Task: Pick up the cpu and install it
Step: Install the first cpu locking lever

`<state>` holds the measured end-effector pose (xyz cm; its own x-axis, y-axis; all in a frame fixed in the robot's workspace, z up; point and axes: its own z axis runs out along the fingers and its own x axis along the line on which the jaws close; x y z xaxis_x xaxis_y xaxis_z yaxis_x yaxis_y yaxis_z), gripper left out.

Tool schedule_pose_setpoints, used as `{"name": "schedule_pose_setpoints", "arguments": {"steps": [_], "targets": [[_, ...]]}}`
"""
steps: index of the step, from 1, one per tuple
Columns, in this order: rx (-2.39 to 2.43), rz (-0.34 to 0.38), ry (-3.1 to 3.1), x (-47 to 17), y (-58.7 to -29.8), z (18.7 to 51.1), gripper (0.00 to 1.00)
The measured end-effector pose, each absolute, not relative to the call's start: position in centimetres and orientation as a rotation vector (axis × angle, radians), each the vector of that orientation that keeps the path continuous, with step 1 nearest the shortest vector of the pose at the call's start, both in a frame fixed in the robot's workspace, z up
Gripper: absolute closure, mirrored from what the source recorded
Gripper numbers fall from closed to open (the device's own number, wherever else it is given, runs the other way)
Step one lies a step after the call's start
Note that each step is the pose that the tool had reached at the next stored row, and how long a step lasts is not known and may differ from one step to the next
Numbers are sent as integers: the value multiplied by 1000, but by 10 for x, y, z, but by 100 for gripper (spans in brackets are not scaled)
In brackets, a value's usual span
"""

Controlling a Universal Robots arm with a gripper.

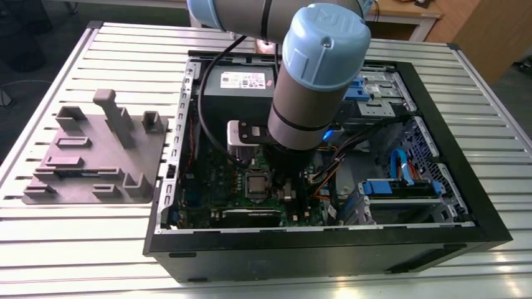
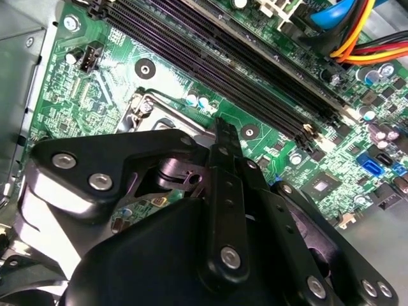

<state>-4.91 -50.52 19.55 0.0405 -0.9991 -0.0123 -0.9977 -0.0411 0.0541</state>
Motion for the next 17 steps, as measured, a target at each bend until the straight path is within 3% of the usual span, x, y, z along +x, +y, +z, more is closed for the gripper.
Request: {"name": "schedule_pose_setpoints", "arguments": {"steps": [17], "targets": [[2250, -62, -2156, -49, -505, 187, 90]]}}
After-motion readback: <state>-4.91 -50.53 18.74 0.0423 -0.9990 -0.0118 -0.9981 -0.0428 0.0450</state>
